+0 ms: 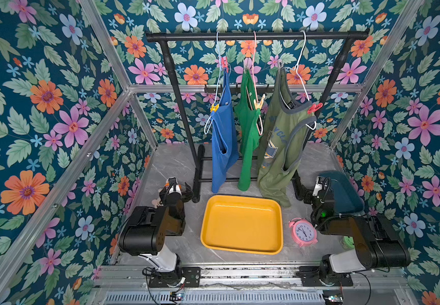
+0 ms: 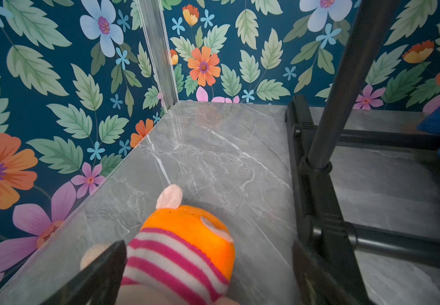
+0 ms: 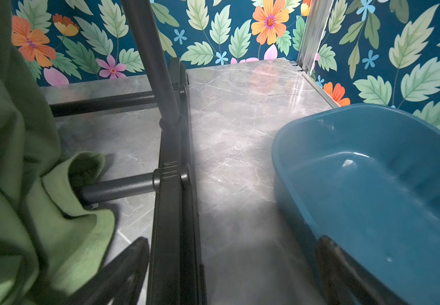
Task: Remove the clothespins securing tank tops to the hanger
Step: Pick up the hanger from the clothesline.
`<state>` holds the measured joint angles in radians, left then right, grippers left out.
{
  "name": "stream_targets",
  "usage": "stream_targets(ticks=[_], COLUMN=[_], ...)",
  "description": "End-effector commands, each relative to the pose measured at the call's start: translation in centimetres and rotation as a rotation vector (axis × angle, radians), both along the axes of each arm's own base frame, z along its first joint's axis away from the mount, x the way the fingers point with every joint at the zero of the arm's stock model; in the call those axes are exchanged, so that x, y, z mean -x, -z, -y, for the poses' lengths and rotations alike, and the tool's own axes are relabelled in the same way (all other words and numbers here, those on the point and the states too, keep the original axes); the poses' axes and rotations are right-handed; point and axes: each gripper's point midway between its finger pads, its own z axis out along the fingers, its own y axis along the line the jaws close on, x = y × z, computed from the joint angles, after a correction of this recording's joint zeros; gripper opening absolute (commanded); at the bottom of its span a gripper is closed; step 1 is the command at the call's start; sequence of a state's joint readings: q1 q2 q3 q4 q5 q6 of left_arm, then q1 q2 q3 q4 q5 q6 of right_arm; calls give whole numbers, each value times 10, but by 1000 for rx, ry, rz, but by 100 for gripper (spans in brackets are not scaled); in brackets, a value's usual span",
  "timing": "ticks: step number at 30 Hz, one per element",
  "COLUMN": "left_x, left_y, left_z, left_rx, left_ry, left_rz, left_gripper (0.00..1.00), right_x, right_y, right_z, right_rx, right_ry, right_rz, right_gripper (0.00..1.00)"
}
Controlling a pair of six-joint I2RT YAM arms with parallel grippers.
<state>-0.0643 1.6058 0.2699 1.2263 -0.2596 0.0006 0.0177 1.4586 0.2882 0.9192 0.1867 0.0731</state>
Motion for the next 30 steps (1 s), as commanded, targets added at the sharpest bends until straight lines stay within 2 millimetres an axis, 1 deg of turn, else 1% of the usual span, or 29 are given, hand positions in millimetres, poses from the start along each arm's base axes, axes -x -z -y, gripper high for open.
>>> stream_targets(ticks=[1,26,28,30], left_x=[-2,-1,-1,-2], left_y=[-7,-7,-12,-19], left_z=[0,0,0,3], left_rx=[14,16,13,3], left_ry=[-2,1,0,15], left_rz=[32,33,46,36], left_gripper=[100,100,100,99], right_x=[-4,-5,-4,-5], right_y=[-10,-9,-10,-13], right_z=[-1,0,-2,-9], right_rx=[5,-2,-1,8], right_ry=[-7,-12,-23,-69], right_rz=[40,36,39,46], right_gripper=[99,99,98,93])
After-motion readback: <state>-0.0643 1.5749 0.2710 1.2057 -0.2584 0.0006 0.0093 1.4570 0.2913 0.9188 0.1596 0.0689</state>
